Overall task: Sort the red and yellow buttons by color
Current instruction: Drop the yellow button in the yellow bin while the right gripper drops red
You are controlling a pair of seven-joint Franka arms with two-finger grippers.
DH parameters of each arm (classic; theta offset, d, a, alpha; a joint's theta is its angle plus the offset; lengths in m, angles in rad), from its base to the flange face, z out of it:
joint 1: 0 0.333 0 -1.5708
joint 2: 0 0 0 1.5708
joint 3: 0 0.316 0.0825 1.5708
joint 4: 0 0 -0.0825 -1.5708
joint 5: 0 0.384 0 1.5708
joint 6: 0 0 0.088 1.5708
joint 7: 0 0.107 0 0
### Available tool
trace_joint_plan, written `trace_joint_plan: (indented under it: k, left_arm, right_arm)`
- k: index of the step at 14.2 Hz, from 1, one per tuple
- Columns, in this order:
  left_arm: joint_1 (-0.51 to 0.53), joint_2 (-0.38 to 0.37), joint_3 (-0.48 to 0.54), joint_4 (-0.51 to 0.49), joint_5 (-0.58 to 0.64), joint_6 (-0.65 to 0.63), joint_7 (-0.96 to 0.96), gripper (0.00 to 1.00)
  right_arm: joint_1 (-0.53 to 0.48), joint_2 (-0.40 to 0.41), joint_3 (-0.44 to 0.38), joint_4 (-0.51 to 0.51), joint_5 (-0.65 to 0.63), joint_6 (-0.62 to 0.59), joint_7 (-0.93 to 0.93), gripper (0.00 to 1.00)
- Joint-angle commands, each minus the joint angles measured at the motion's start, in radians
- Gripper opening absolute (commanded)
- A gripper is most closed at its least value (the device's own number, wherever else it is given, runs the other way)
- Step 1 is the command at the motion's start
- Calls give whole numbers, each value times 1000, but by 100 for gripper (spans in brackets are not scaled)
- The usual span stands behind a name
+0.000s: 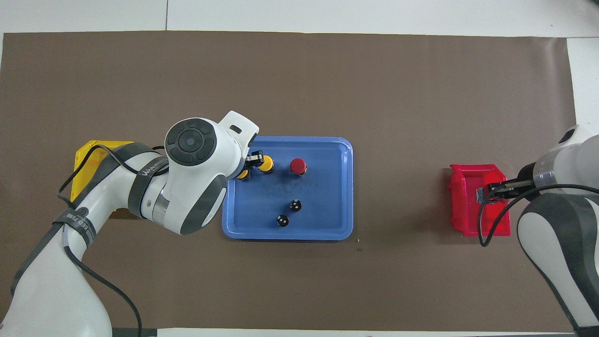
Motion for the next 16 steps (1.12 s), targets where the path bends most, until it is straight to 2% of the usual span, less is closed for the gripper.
trace_joint_plan:
  k: [1,4,9,12,14,16]
  left_arm:
    - [-6,2,8,-19,0,26,-13,52]
    - [-9,11,10,-19,0,23,-13,44]
    - [-4,8,13,-2,2,-16,-5,7]
    - [6,-38,20,74,5,-202,18,2]
    - [42,-122,20,87,5,-321,70,2]
    - [123,-206,19,81,5,-396,190,2]
  right_arm:
    - [-26,-23,14,-66,-9,30,-25,11]
    - [-27,-25,14,-132,-9,96,-39,12]
    - [-27,-14,14,-202,-9,194,-43,12]
    - [-26,-13,14,-229,-9,214,-42,12]
    - [-26,-16,14,-249,-11,243,-45,12]
    - [-27,-17,14,-255,-12,249,-49,12]
